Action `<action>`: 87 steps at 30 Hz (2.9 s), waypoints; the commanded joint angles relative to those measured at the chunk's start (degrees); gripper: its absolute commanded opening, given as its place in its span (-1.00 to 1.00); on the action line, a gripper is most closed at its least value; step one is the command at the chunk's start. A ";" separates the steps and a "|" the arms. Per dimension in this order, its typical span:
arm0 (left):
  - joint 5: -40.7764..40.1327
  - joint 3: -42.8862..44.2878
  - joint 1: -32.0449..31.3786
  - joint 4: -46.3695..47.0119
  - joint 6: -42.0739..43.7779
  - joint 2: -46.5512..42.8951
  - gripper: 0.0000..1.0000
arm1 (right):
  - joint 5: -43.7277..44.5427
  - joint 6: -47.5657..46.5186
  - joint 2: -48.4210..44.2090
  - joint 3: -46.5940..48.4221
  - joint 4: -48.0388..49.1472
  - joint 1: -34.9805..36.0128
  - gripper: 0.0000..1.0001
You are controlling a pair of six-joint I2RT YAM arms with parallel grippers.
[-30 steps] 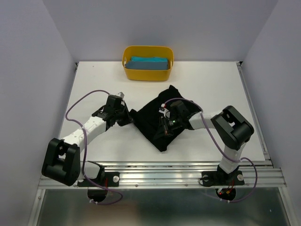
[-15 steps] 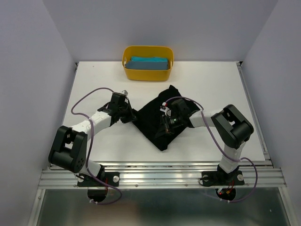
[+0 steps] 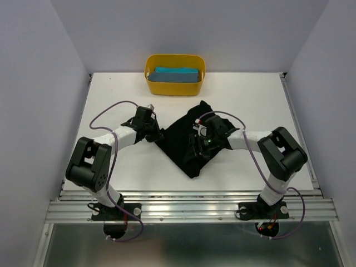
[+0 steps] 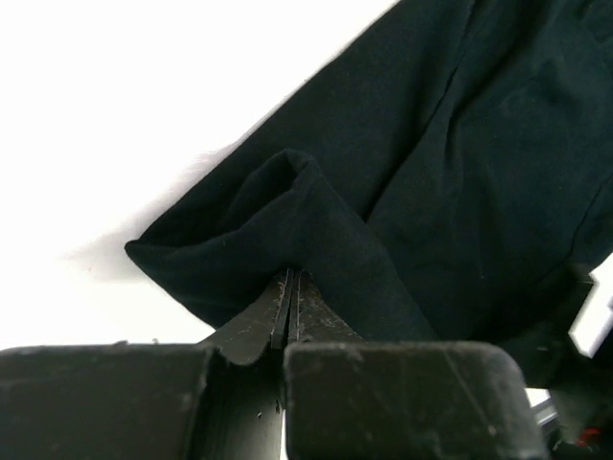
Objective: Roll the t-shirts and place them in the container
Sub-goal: Roll the T-shirt to the center of the board.
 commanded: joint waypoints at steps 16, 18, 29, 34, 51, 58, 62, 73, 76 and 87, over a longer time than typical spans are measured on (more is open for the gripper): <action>1.64 4.84 -0.37 1.39 2.62 4.88 -1.00 | 37.01 -2.65 -17.66 6.12 -17.08 13.47 -0.77; 1.72 5.19 -0.46 1.39 2.62 5.32 -1.00 | 38.14 -2.30 -13.89 5.60 -16.20 14.01 -0.85; 0.85 8.53 -0.46 0.07 4.20 9.89 -1.00 | 50.45 1.65 -6.92 0.68 -17.08 16.20 -0.99; -0.03 11.17 -0.37 -2.83 5.52 9.82 -1.00 | 52.21 2.09 -9.38 0.94 -19.26 16.82 -0.99; -5.66 24.27 5.07 -18.91 8.69 -4.86 -0.86 | 80.93 -7.75 -4.38 21.94 -32.72 30.96 -0.06; -7.15 15.66 9.56 -19.01 5.61 -14.18 -0.74 | 84.29 -11.00 2.39 25.63 -31.67 33.96 0.27; -6.45 11.97 11.14 -19.09 4.91 -16.73 -0.73 | 84.56 -11.97 4.59 25.55 -30.70 35.01 0.29; -5.04 9.41 11.14 -19.01 4.38 -18.49 -0.73 | 87.98 -11.45 7.41 24.23 -29.03 38.35 0.30; -4.96 9.33 11.14 -18.83 4.38 -18.49 -0.73 | 88.07 -10.92 6.88 24.23 -28.68 38.88 0.31; -3.99 8.27 11.14 -18.04 4.12 -18.49 -0.73 | 90.09 -10.47 6.79 25.02 -29.73 39.93 0.42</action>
